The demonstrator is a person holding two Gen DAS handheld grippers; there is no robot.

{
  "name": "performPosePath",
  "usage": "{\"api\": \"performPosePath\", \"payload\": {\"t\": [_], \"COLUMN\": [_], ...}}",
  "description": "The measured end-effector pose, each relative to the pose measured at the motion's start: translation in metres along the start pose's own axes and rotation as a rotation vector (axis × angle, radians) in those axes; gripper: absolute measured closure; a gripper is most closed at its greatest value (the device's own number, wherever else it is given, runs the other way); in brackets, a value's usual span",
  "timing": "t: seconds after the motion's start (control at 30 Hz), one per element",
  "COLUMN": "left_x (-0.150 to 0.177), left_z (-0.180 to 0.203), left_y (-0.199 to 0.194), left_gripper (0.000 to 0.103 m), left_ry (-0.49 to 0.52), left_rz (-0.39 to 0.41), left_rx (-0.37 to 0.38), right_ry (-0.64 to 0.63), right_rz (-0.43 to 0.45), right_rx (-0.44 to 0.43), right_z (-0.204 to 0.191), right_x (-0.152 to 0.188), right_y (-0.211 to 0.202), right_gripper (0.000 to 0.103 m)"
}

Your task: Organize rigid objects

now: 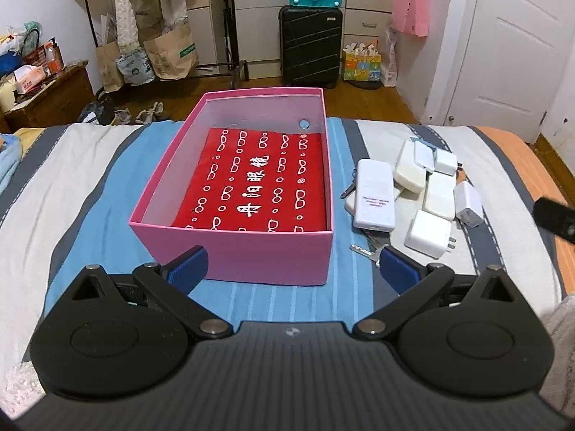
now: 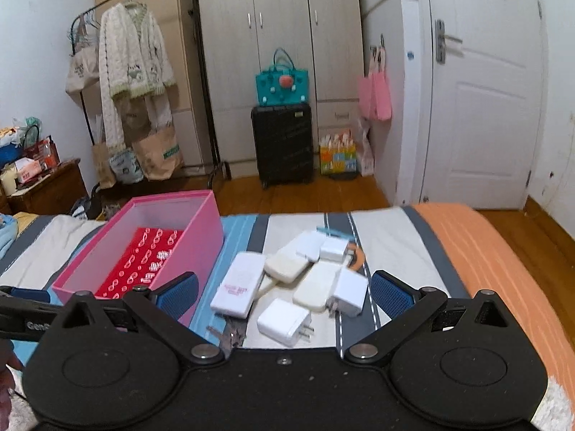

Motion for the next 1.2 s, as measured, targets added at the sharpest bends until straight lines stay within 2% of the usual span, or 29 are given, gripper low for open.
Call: {"api": "performPosePath", "payload": {"t": [0.1,0.27,0.63,0.7,0.83,1.0,1.2], "left_x": [0.001,0.0,-0.001,-0.002,-0.01,-0.031,-0.083], "left_z": [-0.001,0.001,0.0,0.001,-0.001,-0.006,-0.033], "left_y": [-0.003,-0.006,-0.005,-0.002,0.003,-0.026,-0.053], "left_gripper": [0.0,0.0,0.0,0.0,0.0,0.0,0.001], "left_ry": [-0.003,0.009,0.02,0.02,-0.006,0.053,0.098], "left_rz": [0.02,0.034,0.035,0.014,-0.081,-0.01,0.049], "left_rx": [-0.002,-0.028,-0.046,-0.057,-0.033,-0.001,0.042], "right_ry": [-0.051,-0.055,-0.098,-0.097,-0.063,-0.064,-0.064], "right_rz": [-0.026,-0.088,-0.112,-0.114,-0.075,-0.044,-0.074], "right_rx": [0.01,-0.02,-0.021,-0.033,-0.09,-0.223,-0.338], "right_z": [-0.003,-0.003,-0.009,-0.008,-0.004,0.0,-0.002], "right_x": [0.003,0.005,0.01,0.01,0.006,-0.007,-0.051], "right_y": [0.004,0.009,0.012,0.012,0.009,0.007,0.021], "right_gripper": [0.0,0.0,0.0,0.0,0.0,0.0,0.0]}}
Point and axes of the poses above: each gripper's, at about its wrist camera, not at the fingertips, and y roughly the way its jaws point, z to its right, x to its underside, the point moved 2 cm from there along y, roughly the way its jaws point, and after that the axes turned 10 degrees about x, right-handed, at the moved point
